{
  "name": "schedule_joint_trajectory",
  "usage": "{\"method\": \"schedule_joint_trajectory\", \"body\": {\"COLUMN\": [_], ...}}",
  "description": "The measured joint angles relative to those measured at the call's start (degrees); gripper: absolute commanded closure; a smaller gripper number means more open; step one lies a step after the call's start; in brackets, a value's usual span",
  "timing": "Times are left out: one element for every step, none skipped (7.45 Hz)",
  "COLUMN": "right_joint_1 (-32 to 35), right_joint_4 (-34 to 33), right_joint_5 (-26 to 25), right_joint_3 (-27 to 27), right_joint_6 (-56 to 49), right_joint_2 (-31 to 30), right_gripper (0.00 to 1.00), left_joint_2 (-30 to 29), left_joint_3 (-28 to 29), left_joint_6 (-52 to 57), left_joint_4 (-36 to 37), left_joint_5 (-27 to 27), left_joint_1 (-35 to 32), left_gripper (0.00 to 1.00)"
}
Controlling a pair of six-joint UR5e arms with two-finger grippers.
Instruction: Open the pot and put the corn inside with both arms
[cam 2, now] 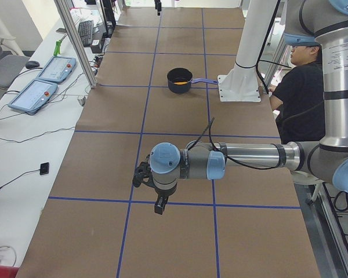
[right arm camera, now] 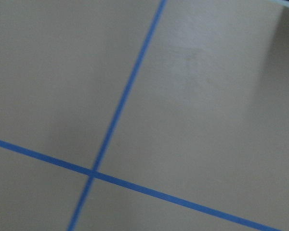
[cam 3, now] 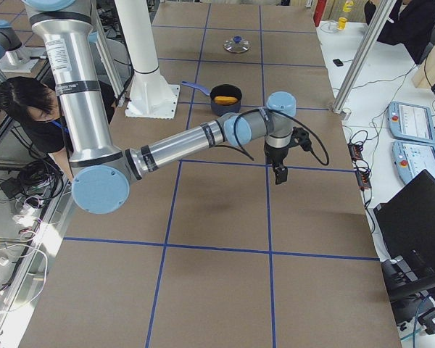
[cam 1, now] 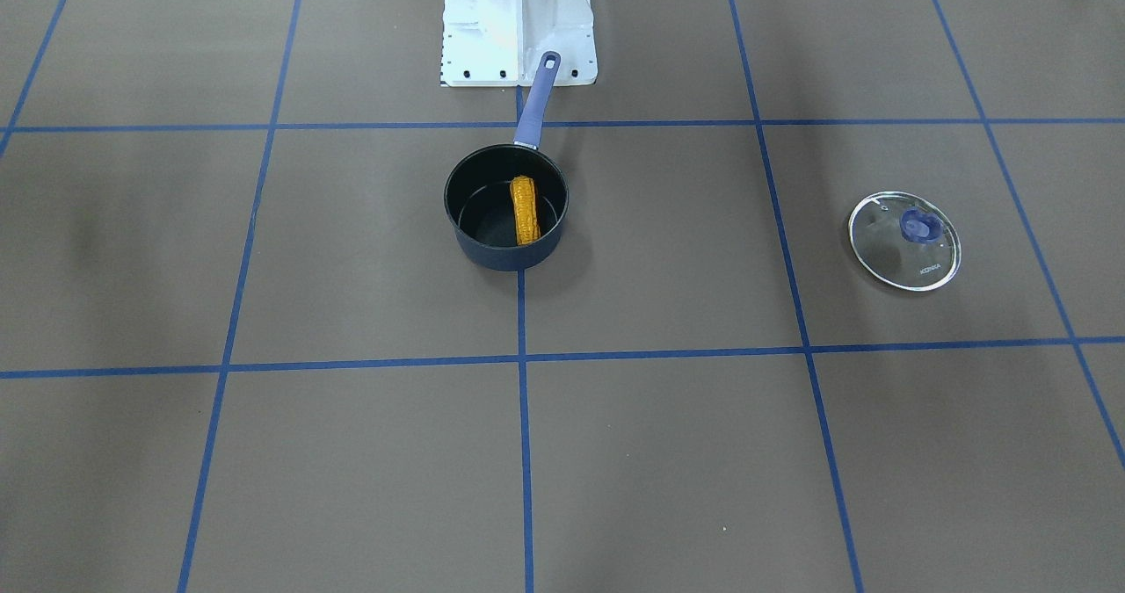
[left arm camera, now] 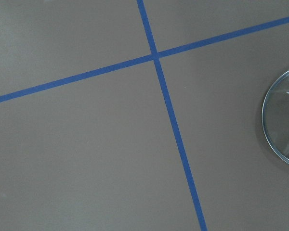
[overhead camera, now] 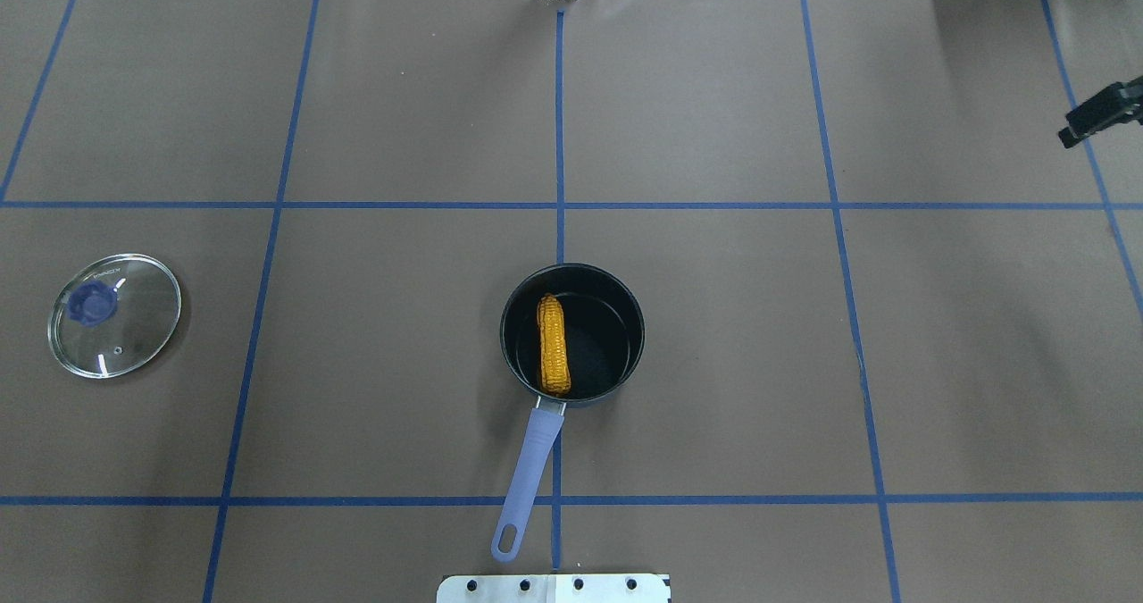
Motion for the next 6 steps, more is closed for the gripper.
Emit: {"method": "schedule_joint_trajectory", "body": {"right_joint_1": [3.8, 6.0, 7.0, 7.4, 7.6, 7.7], "right_joint_4": [0.0, 0.0, 0.2, 1.5, 3.7, 5.1], "right_joint_5": [0.6, 0.8, 0.8, 0.7, 0.7, 0.7], "right_joint_3": [0.0, -0.3, -0.6, -0.9, -1.3, -1.7], "right_joint_6": [-4.7, -7.5, -8.7, -9.0, -8.9, -8.8], "right_joint_2": [-4.9, -8.8, -11.5, -12.8, -13.8, -14.2], "right_gripper": [0.0, 0.0, 0.0, 0.0, 0.0, 0.0], "left_joint_2": [0.4, 0.6, 0.7, 0.7, 0.7, 0.5], "left_joint_3": [-0.7, -1.1, -1.2, -1.3, -1.3, -1.3], "left_joint_6": [0.1, 0.2, 0.2, 0.2, 0.2, 0.0], "left_joint_4": [-0.1, -0.2, -0.3, -0.3, -0.3, -0.1], "left_joint_5": [0.0, 0.1, 0.2, 0.2, 0.5, 1.1], "left_joint_1": [0.0, 0.0, 0.0, 0.0, 0.1, 0.1], "left_gripper": [0.02, 0.02, 0.02, 0.02, 0.02, 0.02]}}
